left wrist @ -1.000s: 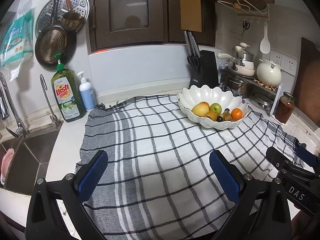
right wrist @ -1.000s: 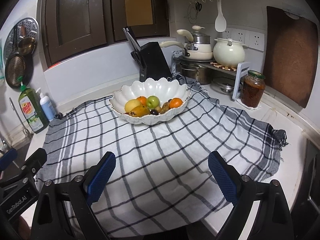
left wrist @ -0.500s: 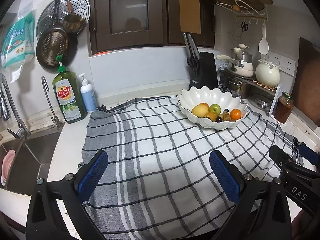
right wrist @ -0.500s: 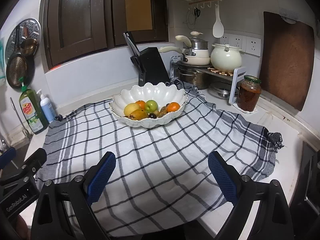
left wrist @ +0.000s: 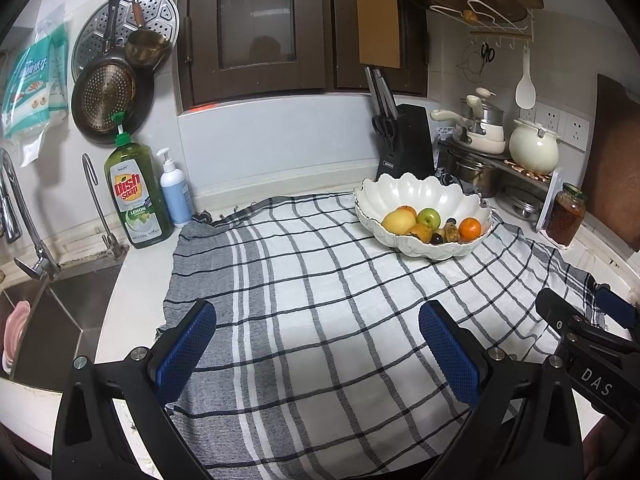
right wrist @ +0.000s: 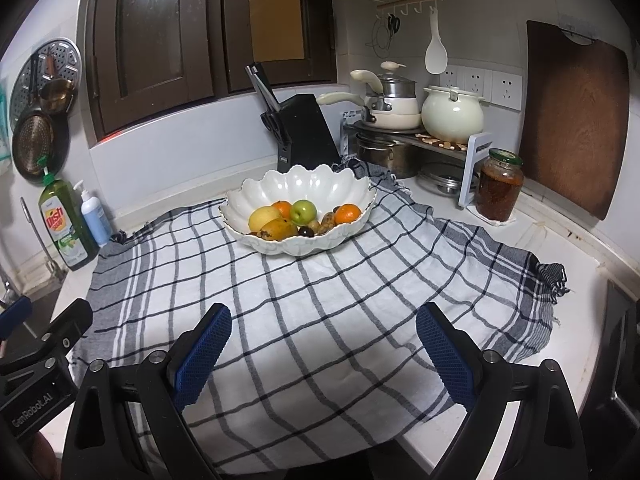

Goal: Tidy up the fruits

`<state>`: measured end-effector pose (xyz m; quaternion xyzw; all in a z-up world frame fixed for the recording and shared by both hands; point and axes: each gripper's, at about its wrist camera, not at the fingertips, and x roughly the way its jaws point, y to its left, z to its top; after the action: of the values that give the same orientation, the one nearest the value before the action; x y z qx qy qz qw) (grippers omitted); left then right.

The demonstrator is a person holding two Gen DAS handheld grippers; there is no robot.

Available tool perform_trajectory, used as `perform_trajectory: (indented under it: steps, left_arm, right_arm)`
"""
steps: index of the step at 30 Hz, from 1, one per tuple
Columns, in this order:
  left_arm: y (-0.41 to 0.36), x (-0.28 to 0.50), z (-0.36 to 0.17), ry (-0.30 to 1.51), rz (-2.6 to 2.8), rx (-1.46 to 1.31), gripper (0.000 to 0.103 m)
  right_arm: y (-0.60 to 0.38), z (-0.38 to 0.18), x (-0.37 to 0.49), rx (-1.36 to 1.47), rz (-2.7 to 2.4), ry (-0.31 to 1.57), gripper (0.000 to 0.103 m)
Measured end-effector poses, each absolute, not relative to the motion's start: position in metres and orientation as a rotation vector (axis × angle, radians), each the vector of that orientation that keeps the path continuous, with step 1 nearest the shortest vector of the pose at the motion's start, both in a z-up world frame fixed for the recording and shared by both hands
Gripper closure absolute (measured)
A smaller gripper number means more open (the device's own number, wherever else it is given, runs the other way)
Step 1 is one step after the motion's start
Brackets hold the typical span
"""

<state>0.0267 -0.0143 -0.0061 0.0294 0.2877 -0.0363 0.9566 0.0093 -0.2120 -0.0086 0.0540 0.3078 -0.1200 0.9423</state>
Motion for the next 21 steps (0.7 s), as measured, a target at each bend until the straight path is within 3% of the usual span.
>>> perform_trajectory:
  steps: [21]
  left_arm:
    - [-0.0154,0.0228,-0.0069,0.595,-0.081,0.055,0.000]
  right_arm:
    - [-0.2117,-0.0103,0.0097,0.118,-0.241,0.635,0.009]
